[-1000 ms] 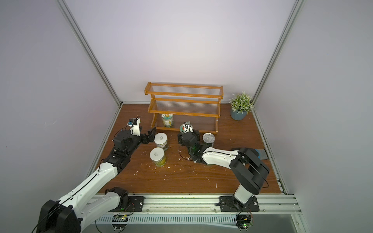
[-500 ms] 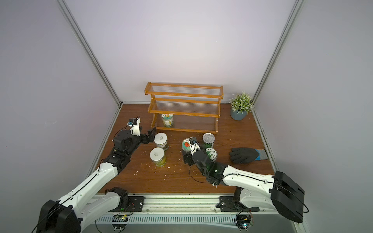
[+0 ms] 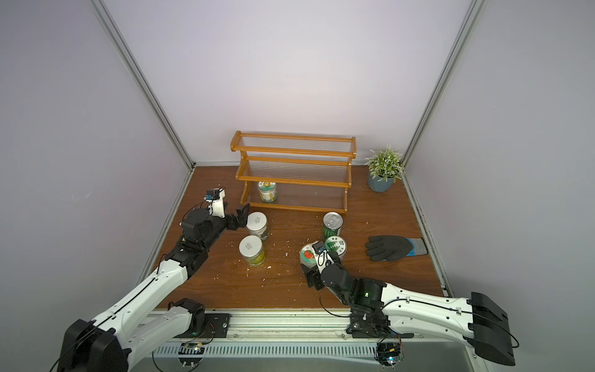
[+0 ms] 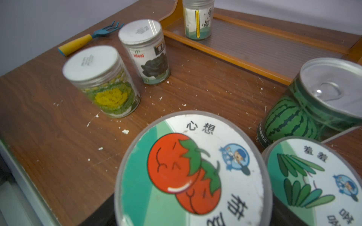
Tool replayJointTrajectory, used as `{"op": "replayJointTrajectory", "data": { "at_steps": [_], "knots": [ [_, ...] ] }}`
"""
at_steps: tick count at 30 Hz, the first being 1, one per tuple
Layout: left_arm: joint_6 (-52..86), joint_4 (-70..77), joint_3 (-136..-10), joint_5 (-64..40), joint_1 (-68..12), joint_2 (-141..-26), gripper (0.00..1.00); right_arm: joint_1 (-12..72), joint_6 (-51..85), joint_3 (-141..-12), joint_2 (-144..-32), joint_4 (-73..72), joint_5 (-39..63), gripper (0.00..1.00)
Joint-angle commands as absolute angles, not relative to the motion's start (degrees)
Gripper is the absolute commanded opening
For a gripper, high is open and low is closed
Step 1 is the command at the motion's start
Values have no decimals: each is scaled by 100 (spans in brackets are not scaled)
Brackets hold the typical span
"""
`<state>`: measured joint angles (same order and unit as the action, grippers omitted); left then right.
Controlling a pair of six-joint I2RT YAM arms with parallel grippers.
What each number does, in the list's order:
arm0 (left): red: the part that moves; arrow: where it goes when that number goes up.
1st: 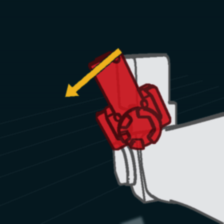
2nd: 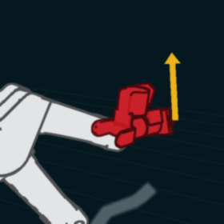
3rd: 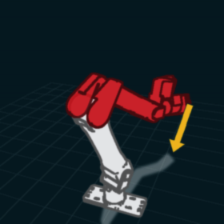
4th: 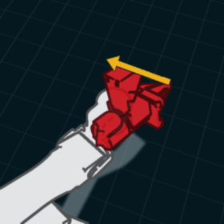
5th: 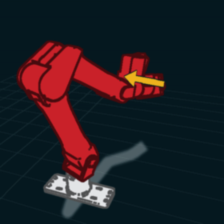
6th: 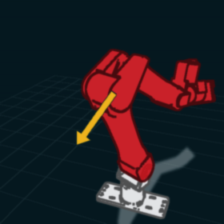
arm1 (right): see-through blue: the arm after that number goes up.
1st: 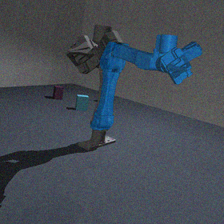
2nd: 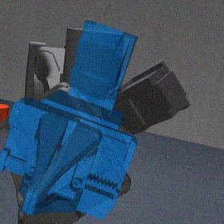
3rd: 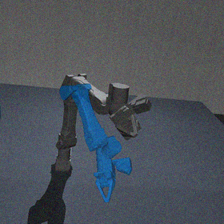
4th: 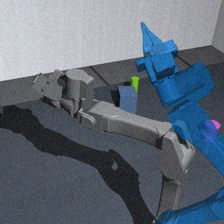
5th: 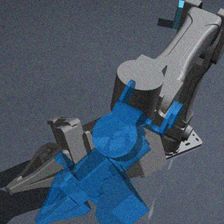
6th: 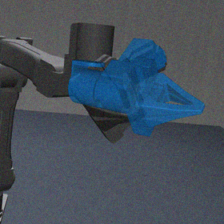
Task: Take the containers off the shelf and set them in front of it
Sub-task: Place the container at the center of the board.
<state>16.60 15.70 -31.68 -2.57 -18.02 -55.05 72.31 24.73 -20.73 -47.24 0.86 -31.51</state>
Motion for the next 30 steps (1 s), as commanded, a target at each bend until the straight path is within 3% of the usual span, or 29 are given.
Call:
{"op": "replayJointTrajectory", "data": {
  "at_steps": [1,8,23,30],
  "knots": [
    [1578,1609,-3077,-115,-1897,-5331,100,7505,3008,-2028,-4566,297,-3810,26],
    [1561,1539,-3058,-72,-1916,-5256,100,7863,3962,-1523,-3896,624,-4652,26],
    [1510,1512,-3059,-36,-1916,-5212,100,8078,4922,-1265,-3844,1199,-4934,27],
    [1503,1523,-3059,-32,-1916,-5238,100,8161,5450,-1280,-4247,1397,-4928,53]
  ]
}}
